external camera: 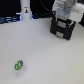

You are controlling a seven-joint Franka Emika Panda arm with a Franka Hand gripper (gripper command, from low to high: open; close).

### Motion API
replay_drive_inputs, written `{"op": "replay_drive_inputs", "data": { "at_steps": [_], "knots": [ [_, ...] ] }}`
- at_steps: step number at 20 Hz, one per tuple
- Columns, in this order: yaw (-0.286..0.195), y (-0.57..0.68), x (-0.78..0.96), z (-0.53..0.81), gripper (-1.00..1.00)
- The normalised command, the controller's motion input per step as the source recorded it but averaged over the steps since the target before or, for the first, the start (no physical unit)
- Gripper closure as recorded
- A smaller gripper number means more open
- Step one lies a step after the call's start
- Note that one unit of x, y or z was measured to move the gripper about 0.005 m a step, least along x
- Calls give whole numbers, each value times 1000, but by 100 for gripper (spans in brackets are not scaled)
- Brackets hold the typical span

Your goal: Open the kcup holder, insert the kcup into the holder, and close the kcup holder

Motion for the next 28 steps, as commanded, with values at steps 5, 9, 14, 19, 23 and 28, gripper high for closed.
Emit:
{"op": "replay_drive_inputs", "data": {
  "at_steps": [5,9,14,19,23,28],
  "knots": [
    [-3,-10,6,-12,100],
    [-3,-18,23,-4,100],
    [-35,-272,904,215,100],
    [-38,-285,959,214,100],
    [-57,-327,954,134,100],
    [-63,-326,954,154,100]
  ]
}}
